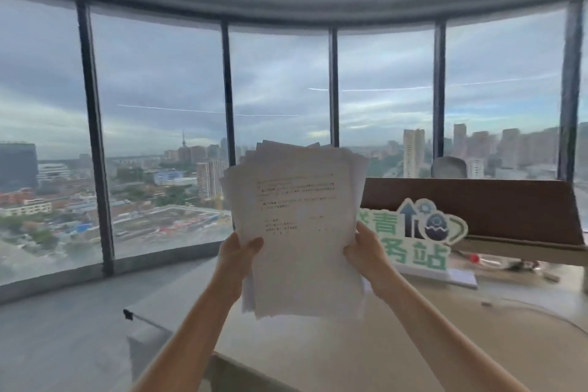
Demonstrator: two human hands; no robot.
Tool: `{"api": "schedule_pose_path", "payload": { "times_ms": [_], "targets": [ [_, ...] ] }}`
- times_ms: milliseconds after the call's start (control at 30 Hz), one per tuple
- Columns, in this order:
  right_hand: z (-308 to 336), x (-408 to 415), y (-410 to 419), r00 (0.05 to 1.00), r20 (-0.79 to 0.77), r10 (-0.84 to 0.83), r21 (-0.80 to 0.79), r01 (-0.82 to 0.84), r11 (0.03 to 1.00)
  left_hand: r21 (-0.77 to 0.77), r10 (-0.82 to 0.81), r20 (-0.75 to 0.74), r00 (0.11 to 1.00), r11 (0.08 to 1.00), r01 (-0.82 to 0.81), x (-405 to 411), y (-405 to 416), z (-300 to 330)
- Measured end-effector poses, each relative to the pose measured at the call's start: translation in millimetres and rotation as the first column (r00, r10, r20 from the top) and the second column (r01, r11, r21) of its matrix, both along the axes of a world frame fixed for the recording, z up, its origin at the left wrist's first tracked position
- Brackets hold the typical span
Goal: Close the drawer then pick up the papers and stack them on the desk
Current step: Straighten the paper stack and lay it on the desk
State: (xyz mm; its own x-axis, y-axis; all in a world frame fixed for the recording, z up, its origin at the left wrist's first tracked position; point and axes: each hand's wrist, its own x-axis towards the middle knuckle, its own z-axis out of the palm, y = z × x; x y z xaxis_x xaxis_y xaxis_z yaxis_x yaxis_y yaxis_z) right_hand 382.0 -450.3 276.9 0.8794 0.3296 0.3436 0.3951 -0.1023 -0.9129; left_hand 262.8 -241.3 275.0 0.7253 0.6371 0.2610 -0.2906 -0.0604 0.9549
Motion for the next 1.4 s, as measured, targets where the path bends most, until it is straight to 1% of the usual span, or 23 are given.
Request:
{"api": "schedule_pose_path", "payload": {
  "times_ms": [133,333,467,667,867,1133,1400],
  "targets": [
    [-16,26,-19,0.99,-0.045,-0.132,-0.002,0.132,0.991,0.018,-0.085,-0.014,0.996,0.996,0.085,46,-16,-11],
    [-58,82,-4,0.961,-0.09,-0.262,-0.018,0.261,0.965,-0.023,-0.12,-0.055,0.991,0.993,0.119,126,2,-62],
    [-81,121,13,0.953,-0.101,-0.284,-0.02,0.284,0.959,-0.044,-0.152,-0.073,0.986,0.988,0.149,172,23,-89],
    [-95,157,32,0.951,-0.127,-0.28,0.019,0.285,0.958,-0.013,-0.161,-0.102,0.982,0.987,0.161,215,36,-94],
    [-95,172,33,0.961,-0.15,-0.234,0.05,0.243,0.969,0.028,-0.175,-0.119,0.977,0.983,0.179,224,38,-86],
    [-86,161,21,0.974,-0.128,-0.189,0.076,0.2,0.977,0.016,-0.202,-0.043,0.978,0.979,0.203,210,28,-82],
    [-72,142,13,0.982,-0.083,-0.171,0.168,0.183,0.969,0.057,-0.198,0.026,0.98,0.979,0.196,196,20,-71]
  ]
}}
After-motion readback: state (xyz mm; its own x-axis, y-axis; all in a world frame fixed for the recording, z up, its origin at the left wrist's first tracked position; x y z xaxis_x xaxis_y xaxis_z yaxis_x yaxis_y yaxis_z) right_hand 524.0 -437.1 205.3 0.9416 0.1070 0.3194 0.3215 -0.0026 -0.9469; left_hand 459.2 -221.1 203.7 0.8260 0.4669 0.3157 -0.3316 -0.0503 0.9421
